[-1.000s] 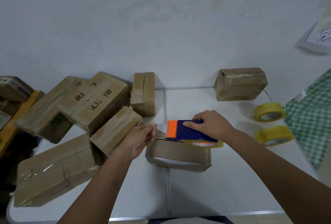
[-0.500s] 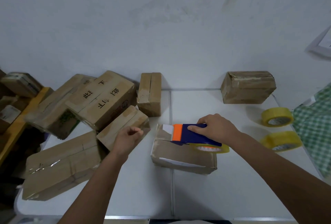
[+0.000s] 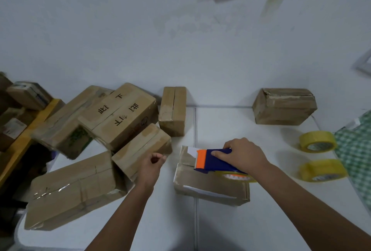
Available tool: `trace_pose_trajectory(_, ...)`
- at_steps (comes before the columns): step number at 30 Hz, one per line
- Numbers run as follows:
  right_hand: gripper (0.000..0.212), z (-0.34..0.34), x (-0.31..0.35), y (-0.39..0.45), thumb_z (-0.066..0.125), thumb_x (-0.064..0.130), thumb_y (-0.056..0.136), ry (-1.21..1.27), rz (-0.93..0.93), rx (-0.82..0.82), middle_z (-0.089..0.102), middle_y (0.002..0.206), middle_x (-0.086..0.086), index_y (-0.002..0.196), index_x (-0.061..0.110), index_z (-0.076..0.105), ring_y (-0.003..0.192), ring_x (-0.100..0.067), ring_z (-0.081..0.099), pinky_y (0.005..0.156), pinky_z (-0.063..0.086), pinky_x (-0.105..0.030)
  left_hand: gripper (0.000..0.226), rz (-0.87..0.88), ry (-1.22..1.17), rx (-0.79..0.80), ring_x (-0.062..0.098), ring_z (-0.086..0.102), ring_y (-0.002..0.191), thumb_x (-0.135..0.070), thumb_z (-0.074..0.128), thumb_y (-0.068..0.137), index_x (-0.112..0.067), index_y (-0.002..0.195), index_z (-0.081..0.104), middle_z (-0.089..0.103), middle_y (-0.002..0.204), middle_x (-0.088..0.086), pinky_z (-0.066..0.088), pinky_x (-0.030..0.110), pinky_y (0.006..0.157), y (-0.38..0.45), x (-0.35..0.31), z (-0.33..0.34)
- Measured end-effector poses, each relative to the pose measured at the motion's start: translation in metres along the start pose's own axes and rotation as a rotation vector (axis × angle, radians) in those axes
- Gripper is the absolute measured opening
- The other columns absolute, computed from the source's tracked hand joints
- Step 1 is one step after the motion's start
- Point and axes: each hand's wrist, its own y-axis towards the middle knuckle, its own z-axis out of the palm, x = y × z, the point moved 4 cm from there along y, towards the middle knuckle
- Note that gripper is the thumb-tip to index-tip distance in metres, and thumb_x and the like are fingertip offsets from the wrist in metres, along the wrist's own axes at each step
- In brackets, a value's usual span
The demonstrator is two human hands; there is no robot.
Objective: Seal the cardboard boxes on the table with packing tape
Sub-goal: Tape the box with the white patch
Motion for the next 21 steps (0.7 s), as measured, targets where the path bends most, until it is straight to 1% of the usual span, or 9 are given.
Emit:
trace_pose_trajectory(2, 0.053, 0.0, 0.003, 0.001, 0.049, 0.073, 0.084, -0.019, 0.007, 0.003, 0.068, 0.088, 0.004, 0.094, 0.025, 0.07, 0.076, -0.013, 0.062, 0.054, 0.039, -0.023, 0.01, -0.009, 0.024, -0.023, 0.02, 0.061, 0.09, -0.027, 0.066, 0.094, -0.019, 0.09, 0.062, 0.066, 0.091, 0.001, 0.049, 0.033, 0.076, -0.001, 0.006, 0.006)
trace_pose_trajectory(5, 0.054, 0.001, 0.004, 0.001, 0.049, 0.073, 0.084, -0.022, 0.013, 0.001, 0.069, 0.089, 0.004, 0.097, 0.025, 0.07, 0.075, -0.012, 0.06, 0.054, 0.038, -0.022, 0.007, -0.017, 0.031, -0.043, 0.015, 0.061, 0.085, -0.022, 0.067, 0.094, -0.017, 0.09, 0.063, 0.067, 0.09, 0.0, 0.046, 0.024, 0.069, -0.003, 0.011, 0.014)
trace_pose_trajectory(7, 0.054, 0.001, 0.004, 0.001, 0.049, 0.072, 0.084, -0.015, 0.016, -0.003, 0.069, 0.09, 0.004, 0.099, 0.025, 0.07, 0.074, -0.012, 0.06, 0.053, 0.037, -0.021, 0.006, -0.025, 0.01, -0.036, 0.014, 0.06, 0.086, -0.019, 0.067, 0.093, -0.015, 0.091, 0.063, 0.067, 0.091, 0.0, 0.044, 0.021, 0.068, -0.002, 0.014, 0.019)
trace_pose_trajectory(11, 0.054, 0.001, 0.006, 0.002, 0.049, 0.071, 0.085, -0.009, 0.019, 0.002, 0.069, 0.091, 0.005, 0.102, 0.024, 0.069, 0.073, -0.011, 0.059, 0.052, 0.035, -0.019, 0.005, -0.085, -0.058, 0.037, 0.018, 0.06, 0.09, -0.015, 0.065, 0.095, -0.01, 0.096, 0.064, 0.065, 0.095, 0.003, 0.046, 0.026, 0.075, 0.002, 0.023, 0.031)
trace_pose_trajectory(14, 0.053, 0.0, 0.005, 0.001, 0.05, 0.07, 0.086, -0.006, 0.02, -0.004, 0.069, 0.092, 0.005, 0.103, 0.024, 0.069, 0.074, -0.011, 0.059, 0.051, 0.034, -0.018, 0.006, -0.125, -0.058, 0.091, 0.023, 0.062, 0.093, -0.016, 0.061, 0.097, -0.013, 0.096, 0.066, 0.067, 0.096, 0.005, 0.052, 0.034, 0.085, 0.004, 0.033, 0.041)
trace_pose_trajectory(15, 0.053, 0.0, 0.005, 0.001, 0.05, 0.07, 0.086, -0.003, 0.02, -0.007, 0.07, 0.092, 0.005, 0.103, 0.024, 0.069, 0.075, -0.011, 0.06, 0.052, 0.035, -0.018, 0.008, -0.133, -0.054, 0.104, 0.023, 0.063, 0.093, -0.017, 0.059, 0.098, -0.014, 0.096, 0.066, 0.068, 0.096, 0.005, 0.053, 0.036, 0.086, 0.004, 0.036, 0.043)
trace_pose_trajectory(17, 0.053, 0.002, 0.005, 0.001, 0.05, 0.07, 0.086, 0.005, 0.023, -0.007, 0.07, 0.093, 0.005, 0.102, 0.024, 0.069, 0.076, -0.012, 0.062, 0.054, 0.037, -0.019, 0.012, -0.15, -0.058, 0.129, 0.024, 0.062, 0.092, -0.019, 0.055, 0.1, -0.013, 0.099, 0.065, 0.068, 0.097, 0.007, 0.052, 0.033, 0.079, 0.003, 0.04, 0.048)
trace_pose_trajectory(19, 0.053, 0.003, 0.004, 0.001, 0.05, 0.07, 0.086, 0.01, 0.028, -0.014, 0.07, 0.092, 0.005, 0.102, 0.024, 0.069, 0.077, -0.012, 0.062, 0.056, 0.04, -0.021, 0.016, -0.166, -0.061, 0.174, 0.024, 0.062, 0.093, -0.023, 0.052, 0.102, -0.012, 0.106, 0.063, 0.067, 0.101, 0.008, 0.049, 0.03, 0.074, 0.002, 0.041, 0.052)
trace_pose_trajectory(21, 0.053, 0.003, 0.004, 0.001, 0.05, 0.07, 0.086, 0.009, 0.027, -0.021, 0.07, 0.092, 0.005, 0.102, 0.023, 0.069, 0.077, -0.012, 0.062, 0.056, 0.04, -0.021, 0.02, -0.187, 0.02, 0.235, 0.024, 0.06, 0.098, -0.027, 0.05, 0.103, -0.012, 0.114, 0.058, 0.064, 0.109, 0.008, 0.048, 0.03, 0.076, 0.003, 0.045, 0.055)
